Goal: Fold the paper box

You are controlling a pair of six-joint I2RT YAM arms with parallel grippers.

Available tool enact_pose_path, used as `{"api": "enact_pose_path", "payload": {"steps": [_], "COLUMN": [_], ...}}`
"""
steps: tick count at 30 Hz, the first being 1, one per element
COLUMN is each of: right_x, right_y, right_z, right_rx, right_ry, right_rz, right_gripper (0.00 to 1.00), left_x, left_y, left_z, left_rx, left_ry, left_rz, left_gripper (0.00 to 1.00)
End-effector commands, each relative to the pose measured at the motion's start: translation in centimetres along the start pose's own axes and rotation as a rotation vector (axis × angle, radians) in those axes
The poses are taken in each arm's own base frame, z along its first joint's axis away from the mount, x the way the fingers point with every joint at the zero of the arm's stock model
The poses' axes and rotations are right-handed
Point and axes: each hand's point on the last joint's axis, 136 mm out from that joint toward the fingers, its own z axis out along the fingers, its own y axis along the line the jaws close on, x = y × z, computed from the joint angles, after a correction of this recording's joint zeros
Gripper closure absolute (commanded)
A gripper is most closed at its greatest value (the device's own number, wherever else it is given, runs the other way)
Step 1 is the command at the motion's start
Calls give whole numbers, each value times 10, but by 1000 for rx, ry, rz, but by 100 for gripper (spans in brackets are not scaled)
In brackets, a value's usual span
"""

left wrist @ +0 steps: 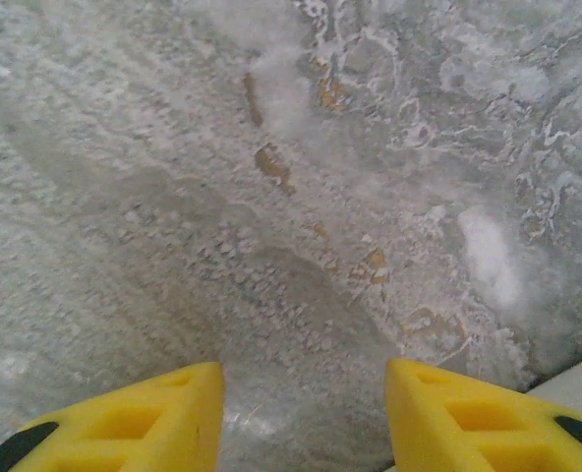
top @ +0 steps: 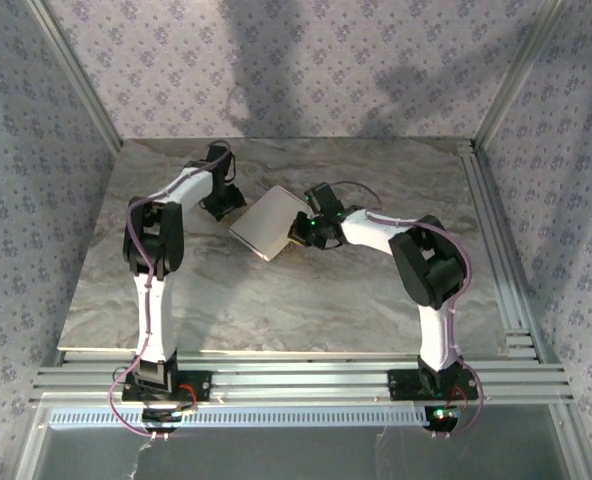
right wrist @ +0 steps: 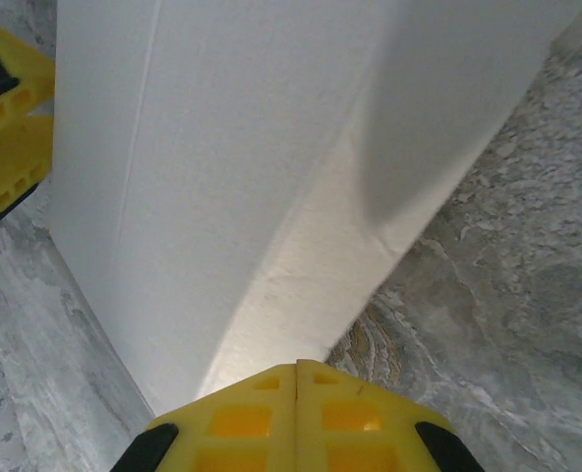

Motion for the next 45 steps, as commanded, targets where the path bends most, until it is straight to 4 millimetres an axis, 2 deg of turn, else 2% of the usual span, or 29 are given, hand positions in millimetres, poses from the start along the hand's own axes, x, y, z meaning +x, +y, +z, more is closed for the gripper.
{"api": "enact_pose_path", "payload": {"steps": [1,5,9,13,18,25,27,28,29,36,43,45], "right_x": [1,4,6,9,11,2,-8,-3,-6,-5,4,4], "right_y": [-5,-13,-13,-7,-11,-6,5,-5,-5,10,4,8], "right_z": [10,10,11,14,21,29,28,31,29,31,28,27], "right_rx": [27,63,55,46,54,-61,-153,-156,-179,-267,-210,-211], "right_ry": [11,9,8,10,13,-33,-65,-64,-78,-66,-43,-41], "right_rz": [18,15,12,7,30,94,129,155,172,252,279,274], "right_gripper": [97,99,100,100,100,100,100,100,100,100,100,100], "left_x": [12,14,23,32,43,70,81,86,91,115,117,116], "left_y": [0,-9,-17,-17,-16,-18,-15,-15,-14,-22,-30,-31], "left_z": [-14,-20,-20,-16,-16,-16,-15,-15,-15,-9,-15,-17], "left_rx": [25,67,77,76,103,129,139,152,163,206,218,221], "left_ry": [17,-4,8,16,23,44,57,61,63,85,78,72], "left_rz": [-15,-17,-3,-11,-41,-74,-112,-127,-145,-179,-171,-172], "left_gripper": [54,54,54,55,56,58,60,60,60,61,62,62]}}
